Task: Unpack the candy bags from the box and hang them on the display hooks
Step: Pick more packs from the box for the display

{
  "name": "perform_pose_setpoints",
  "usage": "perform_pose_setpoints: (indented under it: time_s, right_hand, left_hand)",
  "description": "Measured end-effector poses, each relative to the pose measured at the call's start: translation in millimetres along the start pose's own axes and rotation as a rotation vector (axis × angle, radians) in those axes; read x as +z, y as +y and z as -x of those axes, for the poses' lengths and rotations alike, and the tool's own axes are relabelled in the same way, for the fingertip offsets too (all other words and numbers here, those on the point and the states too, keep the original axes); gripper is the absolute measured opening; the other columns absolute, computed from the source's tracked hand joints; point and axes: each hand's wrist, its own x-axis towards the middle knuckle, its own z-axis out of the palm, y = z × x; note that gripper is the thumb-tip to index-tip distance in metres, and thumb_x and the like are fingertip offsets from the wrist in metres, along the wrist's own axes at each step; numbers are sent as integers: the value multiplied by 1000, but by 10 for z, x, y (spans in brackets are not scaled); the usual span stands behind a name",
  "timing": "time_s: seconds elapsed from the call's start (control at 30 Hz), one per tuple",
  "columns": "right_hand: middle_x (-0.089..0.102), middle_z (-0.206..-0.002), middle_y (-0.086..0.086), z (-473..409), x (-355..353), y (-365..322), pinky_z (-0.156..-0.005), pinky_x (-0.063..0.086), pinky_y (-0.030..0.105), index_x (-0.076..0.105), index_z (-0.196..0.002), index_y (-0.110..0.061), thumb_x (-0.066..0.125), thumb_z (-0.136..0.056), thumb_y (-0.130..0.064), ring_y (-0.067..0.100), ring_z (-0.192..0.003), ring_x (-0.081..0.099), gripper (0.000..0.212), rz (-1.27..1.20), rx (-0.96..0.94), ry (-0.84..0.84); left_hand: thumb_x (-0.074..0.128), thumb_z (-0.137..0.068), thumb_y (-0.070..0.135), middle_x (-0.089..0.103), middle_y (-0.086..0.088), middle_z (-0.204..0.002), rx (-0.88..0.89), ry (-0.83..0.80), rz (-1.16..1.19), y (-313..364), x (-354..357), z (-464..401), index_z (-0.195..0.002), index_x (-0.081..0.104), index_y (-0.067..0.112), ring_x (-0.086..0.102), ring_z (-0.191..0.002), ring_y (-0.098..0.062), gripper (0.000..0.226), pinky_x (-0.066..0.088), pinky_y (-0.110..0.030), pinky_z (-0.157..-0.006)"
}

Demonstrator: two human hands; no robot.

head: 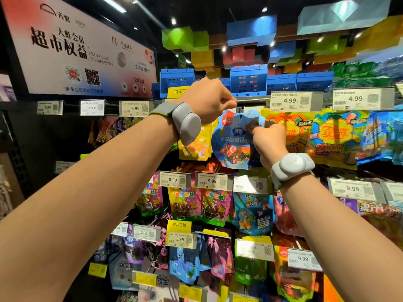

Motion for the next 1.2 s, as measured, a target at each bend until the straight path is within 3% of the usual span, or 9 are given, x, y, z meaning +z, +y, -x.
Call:
perform_pose_setpoints:
  time_s: [0.07,0.13,0.3,0.5,0.67,0.77,0.87,1.0,1.2]
  right_hand:
    - [63,-88,15,-17,3,6,-62,39,36,60,-90,1,55,-84,-2,25,-77,52,9,24,8,6]
    - [63,-117,26,-47,13,12,-66,43,40,51,-122,14,55,-87,-2,31,-96,61,38,33,14,8]
    - [58,-130,23,-152,-9,44,-98,50,50,53,-131,2,58,-93,-5,39,-119,57,38,203,-16,1]
    - [60,-125,14,-146,-84,93,-89,50,40,54,-133,-1,73,-89,-25,31,-110,59,54,323,-35,-29]
    - [66,-92,15,-71,-136,151,-55,41,34,63,-91,-3,78,-82,-24,29,-75,55,27,409,-40,-42]
    - [64,-86,11,13,-165,124,-65,41,36,62,-83,-4,72,-83,-15,29,-79,55,14,488,-135,11]
    - [62,-98,6,132,-176,68,-74,41,32,57,-96,-12,72,-84,-15,25,-88,55,20,479,-221,94]
    - [63,-113,10,266,-172,93,-87,47,38,59,-111,-9,74,-83,-22,28,-101,59,34,457,-322,156]
    - [59,-113,5,629,-207,225,-89,43,26,61,-112,-19,70,-88,-22,15,-97,55,26,367,-352,194]
  left_hand:
    - [56,-96,41,72,4,-114,-6,1,-1,-3,7,4,-115,72,21,66,-102,-16,32,52,-35,-89]
    - [56,-96,41,72,3,-113,-11,5,-3,-7,13,7,-115,73,22,66,-102,-17,32,52,-36,-89]
    - [55,-96,42,72,3,-114,-21,12,-17,8,16,19,-117,72,24,65,-103,-18,32,51,-33,-86]
    - [56,-96,41,71,4,-116,-25,31,-17,24,32,38,-117,71,23,65,-103,-18,31,46,-26,-77]
    - [58,-95,45,69,6,-120,2,41,-21,-25,104,69,-121,69,24,65,-108,-18,35,53,-36,-87]
    - [55,-92,55,67,4,-125,22,20,-58,-82,169,98,-129,62,27,61,-115,-23,47,51,-39,-91]
    - [51,-93,57,65,2,-123,114,33,-89,-106,257,193,-114,59,23,59,-109,-28,41,50,-40,-81]
    - [48,-96,52,44,7,-150,122,74,-92,-106,422,380,-136,53,29,42,-136,-19,47,42,-40,-105]
    - [60,-94,38,68,2,-121,-92,246,469,-4,697,780,-126,65,20,62,-110,-14,37,47,-29,-95]
